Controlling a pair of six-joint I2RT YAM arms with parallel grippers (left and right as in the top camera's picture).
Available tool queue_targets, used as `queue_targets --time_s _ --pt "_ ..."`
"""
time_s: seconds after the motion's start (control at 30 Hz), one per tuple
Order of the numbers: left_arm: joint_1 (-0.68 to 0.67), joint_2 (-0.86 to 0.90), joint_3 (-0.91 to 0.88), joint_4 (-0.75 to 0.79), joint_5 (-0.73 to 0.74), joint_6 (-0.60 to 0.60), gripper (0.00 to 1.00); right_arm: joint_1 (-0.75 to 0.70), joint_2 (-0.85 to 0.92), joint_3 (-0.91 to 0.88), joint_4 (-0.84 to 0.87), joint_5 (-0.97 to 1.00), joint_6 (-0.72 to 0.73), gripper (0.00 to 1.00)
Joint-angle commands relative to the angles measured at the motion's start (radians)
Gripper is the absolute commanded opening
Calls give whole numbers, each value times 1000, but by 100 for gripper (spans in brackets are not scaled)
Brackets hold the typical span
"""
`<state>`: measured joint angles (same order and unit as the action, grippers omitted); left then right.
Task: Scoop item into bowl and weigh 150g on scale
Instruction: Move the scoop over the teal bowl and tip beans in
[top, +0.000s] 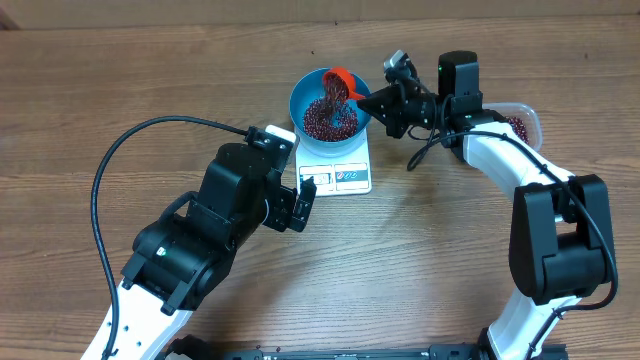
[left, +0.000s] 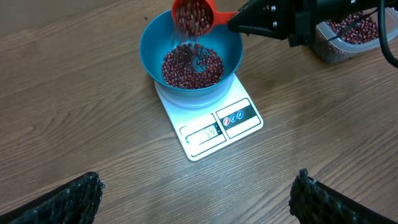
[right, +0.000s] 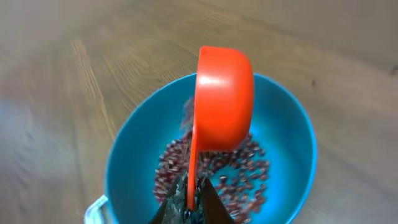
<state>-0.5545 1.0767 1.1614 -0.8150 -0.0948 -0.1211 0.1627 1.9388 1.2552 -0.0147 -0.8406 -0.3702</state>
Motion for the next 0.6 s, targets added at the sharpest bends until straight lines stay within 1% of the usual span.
queue_targets --time_s 0.0,0.3,0.37,0.57 --pt "5 3 13 3 -13 -2 99 0 1 7 10 2 -243 4" --pt "5 3 12 3 -13 -2 99 0 1 7 11 3 -481 4" --pt "5 3 13 3 -13 -2 100 0 1 7 11 4 -504 4" --pt "5 3 13 3 -13 -2 99 0 1 7 34 40 -502 4"
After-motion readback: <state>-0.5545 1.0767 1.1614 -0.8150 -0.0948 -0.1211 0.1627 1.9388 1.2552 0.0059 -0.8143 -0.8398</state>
